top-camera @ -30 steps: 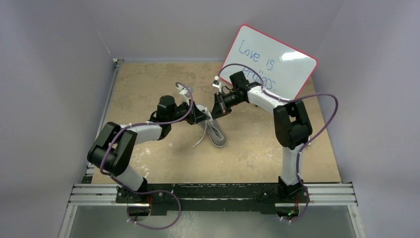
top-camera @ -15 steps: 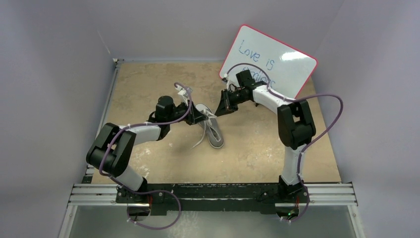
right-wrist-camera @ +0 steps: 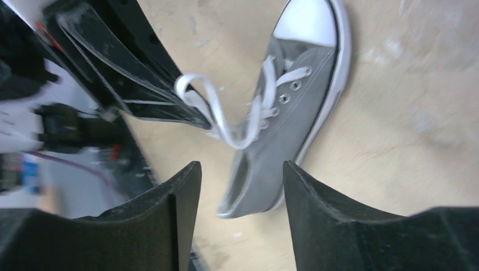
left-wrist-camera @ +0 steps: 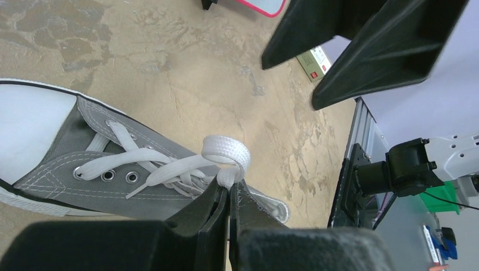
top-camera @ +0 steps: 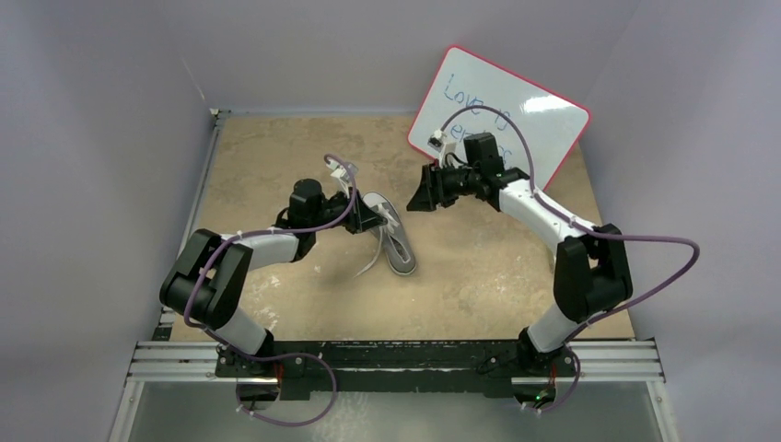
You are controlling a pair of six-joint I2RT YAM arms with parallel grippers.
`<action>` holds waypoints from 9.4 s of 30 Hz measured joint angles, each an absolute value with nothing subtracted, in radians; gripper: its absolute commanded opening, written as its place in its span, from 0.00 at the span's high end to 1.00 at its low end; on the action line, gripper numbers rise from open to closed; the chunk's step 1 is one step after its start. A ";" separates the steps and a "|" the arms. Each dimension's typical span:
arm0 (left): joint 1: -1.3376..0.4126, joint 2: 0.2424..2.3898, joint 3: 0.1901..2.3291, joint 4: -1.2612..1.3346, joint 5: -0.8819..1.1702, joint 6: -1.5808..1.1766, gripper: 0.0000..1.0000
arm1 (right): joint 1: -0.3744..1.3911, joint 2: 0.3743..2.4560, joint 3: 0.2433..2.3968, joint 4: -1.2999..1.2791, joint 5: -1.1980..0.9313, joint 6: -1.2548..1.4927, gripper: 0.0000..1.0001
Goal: Tie the shoes
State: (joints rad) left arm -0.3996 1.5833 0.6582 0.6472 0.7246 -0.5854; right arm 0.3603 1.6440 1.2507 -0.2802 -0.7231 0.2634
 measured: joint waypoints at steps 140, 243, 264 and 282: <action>-0.360 1.757 0.738 0.765 0.826 -0.681 1.00 | 0.451 2.164 1.568 -0.512 -1.241 -0.390 1.00; -0.405 1.835 0.788 0.606 0.852 -0.631 1.00 | 0.514 1.515 1.111 -0.206 -0.753 -0.656 0.41; -0.405 1.835 0.788 0.603 0.851 -0.615 1.00 | 0.700 1.755 1.263 -0.471 -0.566 -1.179 0.54; -0.401 1.835 0.788 0.601 0.851 -0.604 0.80 | 0.713 1.746 1.250 -0.448 -0.566 -1.109 1.00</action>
